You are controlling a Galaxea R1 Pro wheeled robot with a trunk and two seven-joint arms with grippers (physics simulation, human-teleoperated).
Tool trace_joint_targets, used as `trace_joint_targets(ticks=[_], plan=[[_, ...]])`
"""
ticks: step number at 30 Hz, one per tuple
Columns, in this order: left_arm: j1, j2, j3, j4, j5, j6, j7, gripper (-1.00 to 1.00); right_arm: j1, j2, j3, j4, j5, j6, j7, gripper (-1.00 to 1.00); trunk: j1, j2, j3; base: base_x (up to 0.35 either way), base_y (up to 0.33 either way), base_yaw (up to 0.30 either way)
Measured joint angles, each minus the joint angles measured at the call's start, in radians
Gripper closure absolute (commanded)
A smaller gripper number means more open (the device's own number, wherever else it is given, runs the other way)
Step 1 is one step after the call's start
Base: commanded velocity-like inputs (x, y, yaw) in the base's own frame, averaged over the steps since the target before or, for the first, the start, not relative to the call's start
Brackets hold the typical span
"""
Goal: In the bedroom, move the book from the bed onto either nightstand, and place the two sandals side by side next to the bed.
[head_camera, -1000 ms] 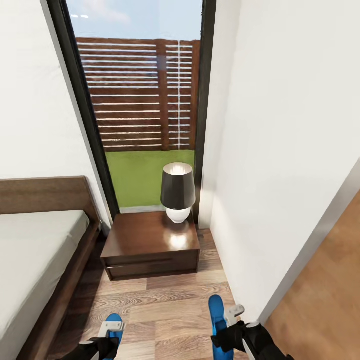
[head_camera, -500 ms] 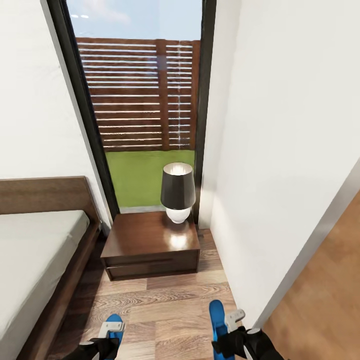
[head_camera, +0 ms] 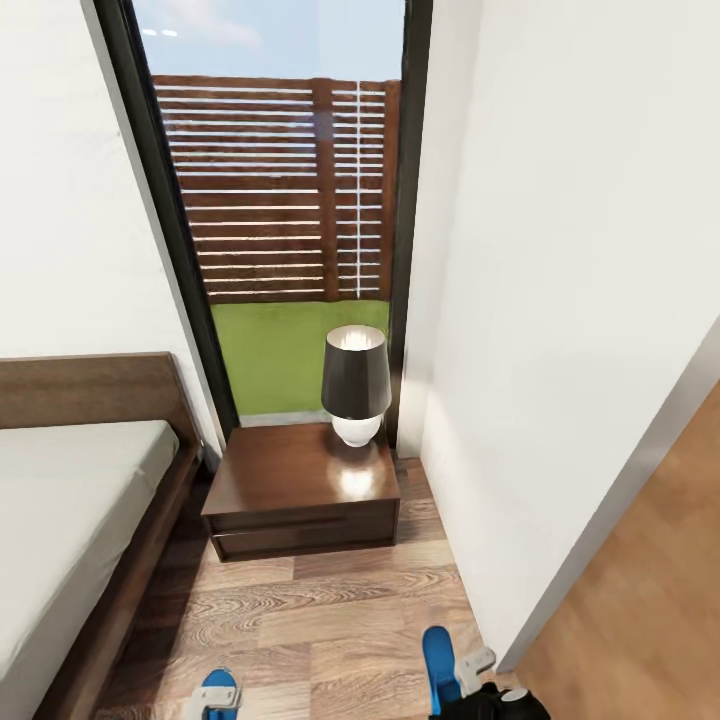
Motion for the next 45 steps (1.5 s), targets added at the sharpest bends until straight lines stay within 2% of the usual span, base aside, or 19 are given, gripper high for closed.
trace_joint_targets(ticks=[6,11,29,38,45], plan=[[0.022,0.001,0.0,0.0,0.0,-0.003,0.0,1.0,0.0,0.0,0.0,0.017,-0.001,-0.014,0.0,1.0,0.0,0.0,0.0,0.0,0.0,0.0],[0.047,0.001,0.001,0.0,0.0,-0.008,0.024,1.0,0.0,0.0,0.002,0.023,0.0,-0.018,0.0,1.0,0.0,0.0,0.0,0.0,0.0,0.0],[0.074,0.0,0.0,-0.001,0.001,-0.024,0.051,1.0,0.0,0.001,0.003,0.062,0.001,-0.024,-0.001,1.0,0.0,0.0,-0.004,0.03,0.031,0.042],[0.076,-0.001,-0.002,-0.002,-0.002,-0.039,0.061,1.0,0.0,0.003,0.005,0.136,0.002,-0.103,-0.001,1.0,0.0,0.0,-0.014,0.001,0.001,0.169],[0.077,-0.004,-0.004,-0.003,-0.007,-0.062,0.063,1.0,0.0,0.003,0.005,0.152,0.001,-0.12,-0.001,1.0,0.0,0.0,-0.022,0.0,0.0,0.19]])
